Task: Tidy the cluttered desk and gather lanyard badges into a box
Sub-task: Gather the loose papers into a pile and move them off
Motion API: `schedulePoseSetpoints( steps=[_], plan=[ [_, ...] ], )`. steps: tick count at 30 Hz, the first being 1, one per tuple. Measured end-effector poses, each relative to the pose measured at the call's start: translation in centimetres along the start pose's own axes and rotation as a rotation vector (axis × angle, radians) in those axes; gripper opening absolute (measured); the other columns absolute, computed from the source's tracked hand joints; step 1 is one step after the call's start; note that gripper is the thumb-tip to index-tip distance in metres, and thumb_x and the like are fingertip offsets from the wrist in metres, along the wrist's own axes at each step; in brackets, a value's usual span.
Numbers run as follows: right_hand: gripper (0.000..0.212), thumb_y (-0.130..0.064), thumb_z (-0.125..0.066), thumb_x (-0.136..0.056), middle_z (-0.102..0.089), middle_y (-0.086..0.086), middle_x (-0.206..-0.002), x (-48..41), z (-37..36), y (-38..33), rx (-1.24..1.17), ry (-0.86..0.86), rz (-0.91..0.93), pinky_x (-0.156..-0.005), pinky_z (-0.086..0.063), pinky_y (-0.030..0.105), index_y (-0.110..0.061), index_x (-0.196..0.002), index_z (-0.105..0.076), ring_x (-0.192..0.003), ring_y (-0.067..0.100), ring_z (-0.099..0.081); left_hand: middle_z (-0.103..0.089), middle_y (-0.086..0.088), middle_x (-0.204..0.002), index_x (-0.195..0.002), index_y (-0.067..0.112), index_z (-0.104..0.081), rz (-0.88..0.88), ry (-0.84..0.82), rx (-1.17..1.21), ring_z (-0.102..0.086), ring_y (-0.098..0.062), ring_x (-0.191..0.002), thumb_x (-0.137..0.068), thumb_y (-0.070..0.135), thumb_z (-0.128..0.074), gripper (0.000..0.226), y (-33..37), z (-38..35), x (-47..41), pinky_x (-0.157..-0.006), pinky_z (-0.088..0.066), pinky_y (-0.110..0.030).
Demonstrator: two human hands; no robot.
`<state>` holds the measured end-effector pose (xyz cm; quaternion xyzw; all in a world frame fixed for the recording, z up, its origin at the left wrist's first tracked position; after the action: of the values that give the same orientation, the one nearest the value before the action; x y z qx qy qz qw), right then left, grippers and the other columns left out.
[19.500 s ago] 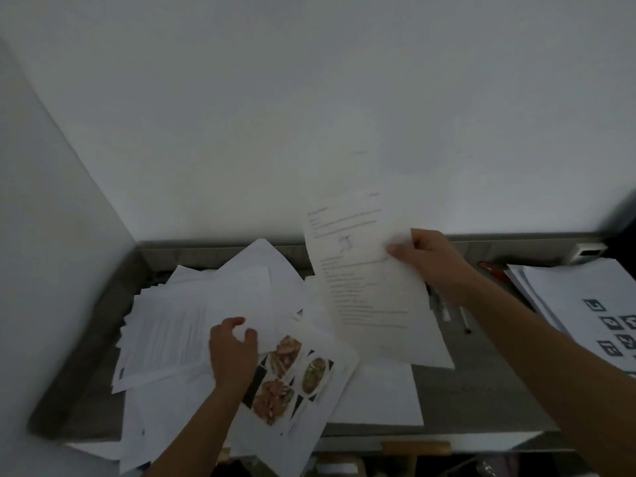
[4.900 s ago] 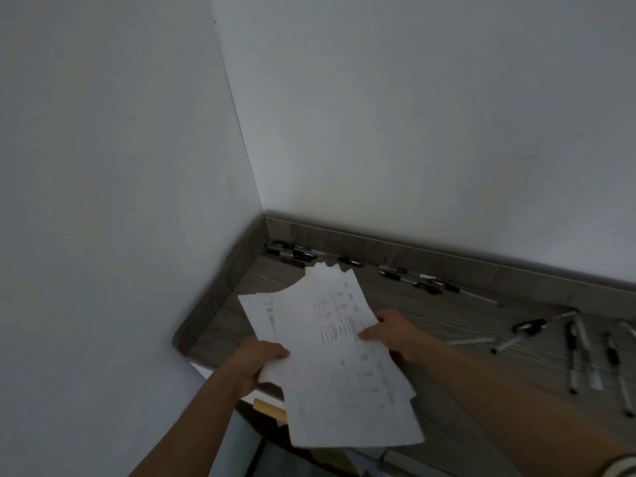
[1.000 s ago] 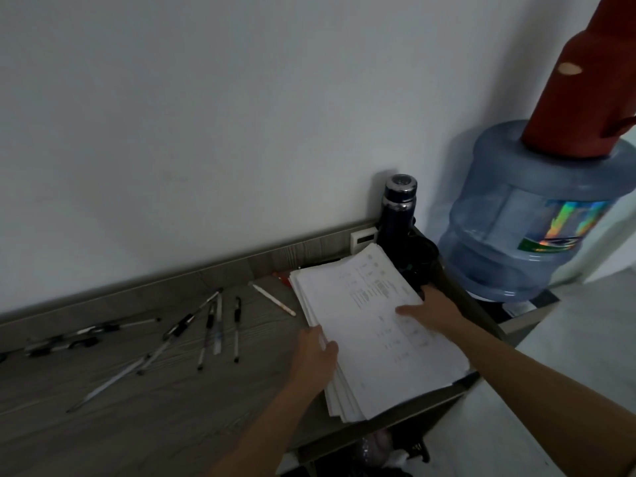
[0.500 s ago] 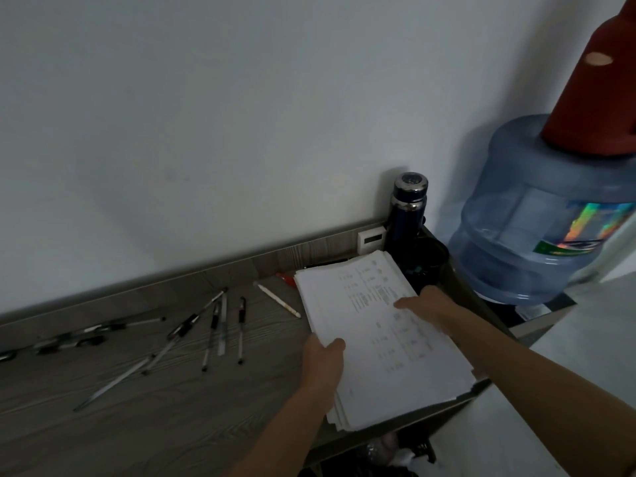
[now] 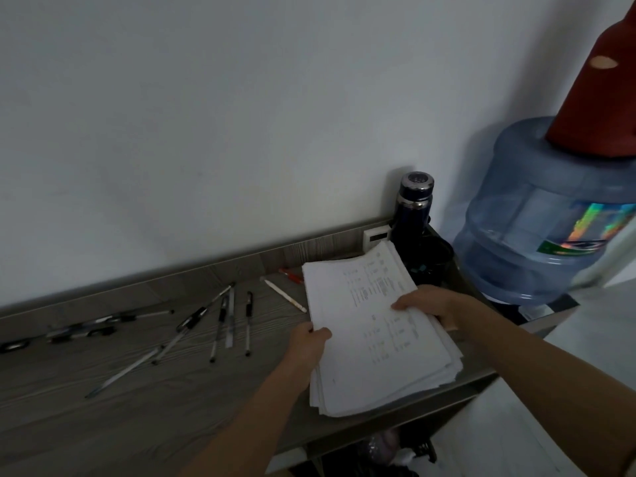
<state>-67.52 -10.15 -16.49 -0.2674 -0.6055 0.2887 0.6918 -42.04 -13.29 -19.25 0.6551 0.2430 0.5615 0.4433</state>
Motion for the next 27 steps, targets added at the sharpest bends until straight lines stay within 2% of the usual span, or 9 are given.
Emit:
schedulePoseSetpoints(
  steps=[2,5,8,11,15,18,22,25,27],
  plan=[
    [0.043,-0.012,-0.068,-0.087,-0.069,0.016,-0.112,1.3,-0.7,-1.3,0.09,0.046,0.107,-0.091,-0.054,0.048,-0.004,-0.127,-0.056,-0.099,0.033,-0.068,-0.069,-0.008,-0.1,-0.113,0.002,-0.065,0.013,0.001,0.013,-0.065,-0.019,-0.087,-0.09,0.004,-0.059,0.024,-0.1,0.7,-0.3,-0.066,-0.051,-0.023],
    [0.035,-0.011,-0.066,-0.088,-0.072,0.011,-0.106,4.5,-0.8,-3.4,0.11,0.053,0.297,-0.09,-0.055,0.048,-0.009,-0.123,-0.061,-0.094,0.029,-0.071,-0.066,-0.013,-0.114,-0.121,0.001,-0.056,0.021,-0.016,0.077,-0.064,-0.024,-0.098,-0.084,0.007,-0.07,0.04,0.3,1.4,-0.4,-0.077,-0.054,-0.031],
    [0.029,-0.017,-0.068,-0.088,-0.074,0.01,-0.103,8.1,-0.8,-5.7,0.038,-0.003,0.46,-0.081,-0.059,0.046,-0.016,-0.117,-0.065,-0.092,0.03,-0.072,-0.066,-0.013,-0.12,-0.119,0.006,-0.058,-0.14,-0.089,0.186,-0.066,-0.025,-0.105,-0.072,0.013,-0.08,0.053,4.1,2.3,0.3,-0.091,-0.053,-0.039],
    [0.034,-0.023,-0.072,-0.083,-0.072,0.011,-0.108,9.9,-1.3,-7.5,-0.054,-0.049,0.586,-0.074,-0.059,0.039,-0.019,-0.116,-0.066,-0.096,0.031,-0.071,-0.067,-0.01,-0.121,-0.123,0.008,-0.06,-0.295,-0.236,0.31,-0.066,-0.028,-0.108,-0.056,0.026,-0.09,0.076,9.7,3.3,1.3,-0.091,-0.053,-0.046],
    [0.031,-0.02,-0.077,-0.077,-0.071,0.009,-0.113,9.6,-2.4,-7.9,-0.134,-0.034,0.673,-0.079,-0.059,0.043,-0.025,-0.107,-0.073,-0.102,0.029,-0.069,-0.069,-0.009,-0.117,-0.117,0.008,-0.065,-0.394,-0.233,0.279,-0.068,-0.027,-0.104,-0.066,0.018,-0.083,0.055,13.1,4.3,2.6,-0.083,-0.057,-0.044],
    [0.04,-0.013,-0.077,-0.076,-0.069,0.008,-0.117,8.3,-2.9,-6.9,-0.114,-0.011,0.692,-0.083,-0.058,0.048,-0.021,-0.114,-0.068,-0.108,0.029,-0.066,-0.071,-0.011,-0.113,-0.108,0.008,-0.069,-0.404,-0.153,0.155,-0.069,-0.027,-0.101,-0.066,0.013,-0.081,0.044,11.7,4.5,3.3,-0.085,-0.057,-0.045],
    [0.049,-0.015,-0.078,-0.075,-0.068,0.008,-0.118,7.0,-3.4,-5.3,-0.119,0.036,0.656,-0.088,-0.053,0.058,-0.017,-0.121,-0.061,-0.108,0.029,-0.066,-0.07,-0.009,-0.114,-0.114,0.01,-0.066,-0.425,-0.152,0.088,-0.067,-0.022,-0.104,-0.074,0.007,-0.078,0.042,10.2,3.9,3.7,-0.09,-0.055,-0.041],
    [0.046,-0.024,-0.081,-0.074,-0.07,0.005,-0.116,7.2,-3.0,-5.8,-0.138,0.067,0.692,-0.086,-0.055,0.056,-0.022,-0.117,-0.065,-0.105,0.027,-0.068,-0.073,0.002,-0.106,-0.106,0.02,-0.068,-0.477,-0.137,0.087,-0.069,-0.014,-0.098,-0.072,0.011,-0.08,0.038,10.7,3.8,4.0,-0.083,-0.057,-0.031],
    [0.047,-0.028,-0.082,-0.073,-0.069,0.005,-0.118,7.0,-2.6,-5.8,-0.141,0.059,0.701,-0.085,-0.056,0.054,-0.025,-0.117,-0.066,-0.106,0.027,-0.068,-0.073,0.002,-0.106,-0.108,0.019,-0.069,-0.502,-0.137,0.075,-0.069,-0.014,-0.099,-0.065,0.019,-0.083,0.045,10.9,4.0,4.0,-0.083,-0.057,-0.032]
  ],
)
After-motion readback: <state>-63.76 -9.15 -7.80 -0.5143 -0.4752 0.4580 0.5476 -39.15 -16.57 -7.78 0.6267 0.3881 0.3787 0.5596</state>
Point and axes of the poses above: each hand's wrist, its own x-axis away from the middle knuckle, its own z-axis out of the back of the hand, y = z × x, the point moved 5 cm from there along -x, towards the middle knuckle
